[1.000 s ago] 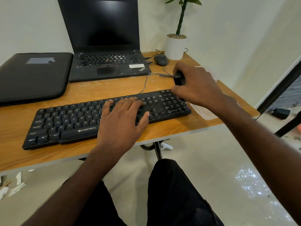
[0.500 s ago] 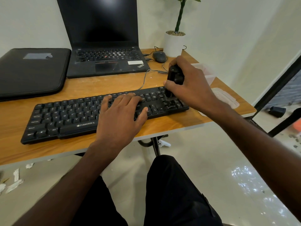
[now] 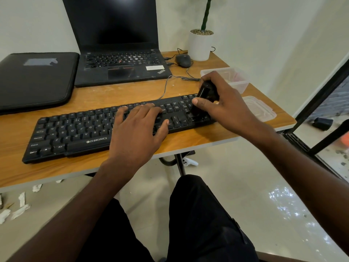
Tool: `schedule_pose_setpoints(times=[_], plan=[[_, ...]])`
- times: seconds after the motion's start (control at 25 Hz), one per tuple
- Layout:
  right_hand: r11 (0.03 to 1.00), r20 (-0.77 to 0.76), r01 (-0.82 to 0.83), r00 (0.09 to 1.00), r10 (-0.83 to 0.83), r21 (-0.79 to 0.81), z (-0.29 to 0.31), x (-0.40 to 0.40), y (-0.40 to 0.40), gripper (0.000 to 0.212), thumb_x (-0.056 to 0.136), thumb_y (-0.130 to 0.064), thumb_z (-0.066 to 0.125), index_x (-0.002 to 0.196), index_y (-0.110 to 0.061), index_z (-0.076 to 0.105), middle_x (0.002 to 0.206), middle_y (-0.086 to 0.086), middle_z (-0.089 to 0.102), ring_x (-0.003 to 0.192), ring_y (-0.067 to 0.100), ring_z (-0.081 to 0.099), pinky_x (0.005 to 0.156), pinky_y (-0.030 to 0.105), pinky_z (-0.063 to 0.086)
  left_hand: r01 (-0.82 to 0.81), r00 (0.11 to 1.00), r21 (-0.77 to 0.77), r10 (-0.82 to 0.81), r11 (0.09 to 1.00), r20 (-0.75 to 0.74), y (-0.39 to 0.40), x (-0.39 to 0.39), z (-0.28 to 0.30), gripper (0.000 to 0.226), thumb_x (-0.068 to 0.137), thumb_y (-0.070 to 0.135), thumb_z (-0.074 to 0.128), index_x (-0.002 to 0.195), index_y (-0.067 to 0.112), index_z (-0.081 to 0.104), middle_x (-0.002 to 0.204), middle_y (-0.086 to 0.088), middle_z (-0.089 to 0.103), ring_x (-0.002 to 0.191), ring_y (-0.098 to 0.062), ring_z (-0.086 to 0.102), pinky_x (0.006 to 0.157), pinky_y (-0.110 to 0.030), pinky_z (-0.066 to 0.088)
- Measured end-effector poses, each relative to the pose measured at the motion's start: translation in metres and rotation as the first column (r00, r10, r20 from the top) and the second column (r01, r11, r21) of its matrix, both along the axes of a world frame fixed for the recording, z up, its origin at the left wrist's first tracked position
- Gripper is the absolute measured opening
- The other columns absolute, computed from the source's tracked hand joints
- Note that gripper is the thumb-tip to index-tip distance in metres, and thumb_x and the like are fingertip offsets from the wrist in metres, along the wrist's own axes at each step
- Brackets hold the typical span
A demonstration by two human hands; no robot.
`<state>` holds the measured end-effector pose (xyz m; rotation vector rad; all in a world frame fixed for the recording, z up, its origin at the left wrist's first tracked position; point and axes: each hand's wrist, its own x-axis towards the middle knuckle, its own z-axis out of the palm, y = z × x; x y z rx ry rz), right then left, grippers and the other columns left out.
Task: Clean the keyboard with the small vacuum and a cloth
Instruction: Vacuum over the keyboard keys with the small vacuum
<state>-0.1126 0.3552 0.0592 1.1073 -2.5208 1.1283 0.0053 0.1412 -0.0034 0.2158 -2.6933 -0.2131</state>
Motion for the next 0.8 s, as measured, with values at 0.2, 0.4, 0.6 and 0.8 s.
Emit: schedule_pose_setpoints(times=[0.2, 0.4, 0.6, 0.8], plan=[[0.998, -0.066, 0.018, 0.998, -0.022, -0.053, 0.005, 0.005, -0.004, 0.035, 0.096, -0.034, 0.069, 0.123, -0.021, 0.05, 0.103, -0.005, 0.059, 0.09, 0.008, 0.056, 0.074, 0.02, 0.046, 0.001, 1.0, 0.001, -0.001, 1.0, -0.011, 0.001, 0.001, 0.001, 0.048, 0.109, 0.055, 0.041, 0.144, 0.028, 0.057, 0.153, 0.003, 0.057, 0.144, -0.019, 0.049, 0.128, -0.054, 0.015], [0.981, -0.108, 0.145, 0.986, -0.131, 0.132, 0.013, -0.004, 0.01, 0.034, 0.097, -0.034, 0.068, 0.123, -0.023, 0.05, 0.11, -0.003, 0.059, 0.096, 0.015, 0.055, 0.07, 0.022, 0.043, 0.002, 1.0, 0.002, -0.002, 1.0, -0.012, 0.001, 0.001, 0.001, 0.047, 0.109, 0.055, 0.042, 0.143, 0.028, 0.057, 0.151, 0.002, 0.058, 0.143, -0.019, 0.051, 0.128, -0.055, 0.016], [0.992, -0.079, 0.122, 0.989, -0.123, -0.013, 0.015, 0.002, 0.01, 0.032, 0.098, -0.032, 0.068, 0.121, -0.022, 0.048, 0.101, -0.009, 0.057, 0.087, -0.001, 0.054, 0.066, 0.007, 0.038, 0.0, 1.0, 0.003, 0.0, 1.0, -0.028, 0.002, 0.0, 0.001, 0.046, 0.108, 0.054, 0.044, 0.141, 0.027, 0.059, 0.149, 0.001, 0.06, 0.14, -0.02, 0.053, 0.127, -0.054, 0.018], [0.956, -0.059, 0.258, 0.966, -0.252, 0.137, 0.014, -0.008, 0.028, 0.029, 0.09, -0.029, 0.068, 0.11, -0.03, 0.047, 0.096, -0.007, 0.061, 0.083, 0.013, 0.059, 0.062, 0.021, 0.04, -0.004, 1.0, -0.007, 0.004, 1.0, -0.024, 0.002, 0.0, 0.0, 0.046, 0.108, 0.054, 0.043, 0.141, 0.027, 0.059, 0.149, 0.001, 0.06, 0.14, -0.02, 0.053, 0.127, -0.054, 0.018]])
